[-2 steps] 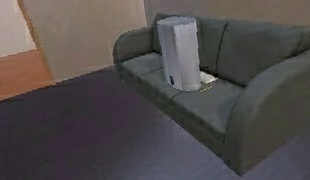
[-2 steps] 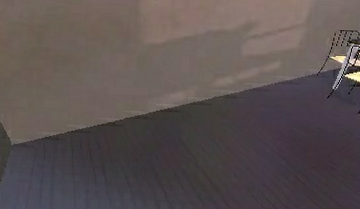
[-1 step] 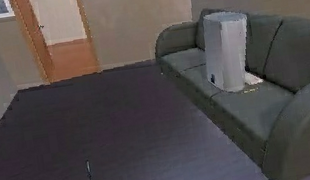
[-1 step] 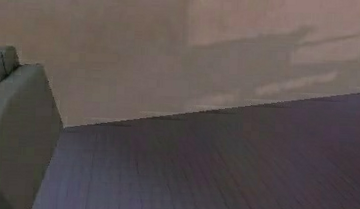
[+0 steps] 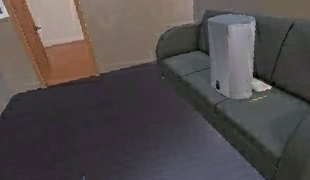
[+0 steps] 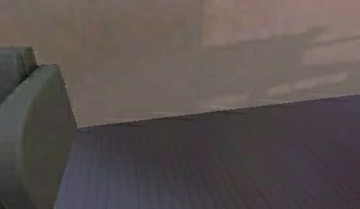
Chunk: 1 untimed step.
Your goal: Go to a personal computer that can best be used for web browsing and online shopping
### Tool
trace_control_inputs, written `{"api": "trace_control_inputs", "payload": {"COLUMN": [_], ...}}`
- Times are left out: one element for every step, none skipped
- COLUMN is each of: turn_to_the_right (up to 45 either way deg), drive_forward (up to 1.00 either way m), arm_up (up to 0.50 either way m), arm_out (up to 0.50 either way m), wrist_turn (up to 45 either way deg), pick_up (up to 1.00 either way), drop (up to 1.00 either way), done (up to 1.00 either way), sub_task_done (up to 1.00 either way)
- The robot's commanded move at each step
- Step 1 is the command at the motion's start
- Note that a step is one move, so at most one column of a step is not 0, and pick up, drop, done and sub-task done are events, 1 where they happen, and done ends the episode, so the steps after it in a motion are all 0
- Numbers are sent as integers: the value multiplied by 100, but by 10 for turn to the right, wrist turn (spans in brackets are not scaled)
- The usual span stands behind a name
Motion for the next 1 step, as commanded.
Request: {"api": "trace_control_inputs", "payload": {"turn_to_the_right": [60], "drive_forward": [0], "arm_up": [0], "arm_out": [0], "wrist_turn": [0], "pick_up": [0], "drop": [0], "done": [0], "sub_task_done": [0]}}
